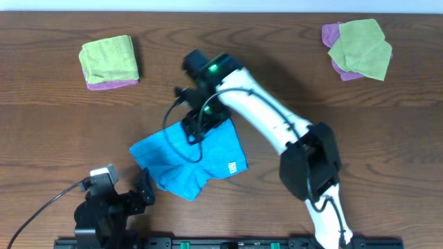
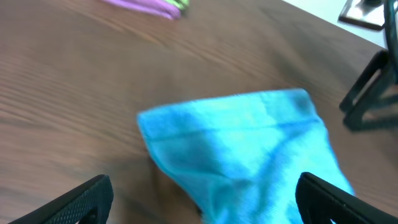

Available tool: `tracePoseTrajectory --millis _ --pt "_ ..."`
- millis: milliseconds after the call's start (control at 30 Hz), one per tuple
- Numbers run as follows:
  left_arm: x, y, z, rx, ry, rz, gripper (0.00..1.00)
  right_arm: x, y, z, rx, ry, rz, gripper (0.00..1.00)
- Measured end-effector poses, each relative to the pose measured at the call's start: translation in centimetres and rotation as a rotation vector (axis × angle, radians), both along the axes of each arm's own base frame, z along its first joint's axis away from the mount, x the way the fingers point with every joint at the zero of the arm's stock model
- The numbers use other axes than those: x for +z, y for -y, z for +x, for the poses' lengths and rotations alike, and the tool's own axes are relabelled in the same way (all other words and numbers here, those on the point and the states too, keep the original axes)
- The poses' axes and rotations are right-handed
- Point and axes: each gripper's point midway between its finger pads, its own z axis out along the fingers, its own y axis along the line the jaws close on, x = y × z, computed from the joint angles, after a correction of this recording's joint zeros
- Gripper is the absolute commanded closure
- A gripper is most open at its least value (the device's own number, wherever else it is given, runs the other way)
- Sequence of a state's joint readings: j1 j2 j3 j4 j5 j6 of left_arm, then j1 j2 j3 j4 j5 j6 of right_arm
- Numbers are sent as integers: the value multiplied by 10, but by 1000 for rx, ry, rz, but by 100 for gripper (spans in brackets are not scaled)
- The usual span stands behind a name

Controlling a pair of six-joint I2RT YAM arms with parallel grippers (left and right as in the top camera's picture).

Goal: Fold the cloth
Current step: 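Lift the blue cloth and pull it toward the left gripper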

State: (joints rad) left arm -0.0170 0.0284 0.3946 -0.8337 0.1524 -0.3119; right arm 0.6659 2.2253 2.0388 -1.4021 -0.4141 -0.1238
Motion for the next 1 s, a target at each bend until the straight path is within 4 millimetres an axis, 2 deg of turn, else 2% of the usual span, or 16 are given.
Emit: tracePoseTrajectory --millis 133,267,367,500,600,700,833,1000 --pt "-8 13 0 -55 -90 -54 5 11 19 12 -30 15 7 17" --pt "-5 21 3 -82 -201 -94 5 27 27 2 -16 42 30 18" --pt "8 25 10 -95 -252 -108 5 29 35 -11 -18 43 46 18" --pt "25 35 17 -142 -278 -149 5 16 49 -28 -63 32 75 16" --pt "26 52 15 -218 -315 -222 5 0 68 -46 -151 -2 88 13" --pt "24 64 7 -238 -370 -313 5 -7 78 -61 -235 -33 105 12" --pt "19 69 -5 -210 -450 -398 5 -17 81 -75 -325 -55 131 11" --pt "18 72 -10 -175 -495 -460 5 -48 86 -86 -426 -101 120 9"
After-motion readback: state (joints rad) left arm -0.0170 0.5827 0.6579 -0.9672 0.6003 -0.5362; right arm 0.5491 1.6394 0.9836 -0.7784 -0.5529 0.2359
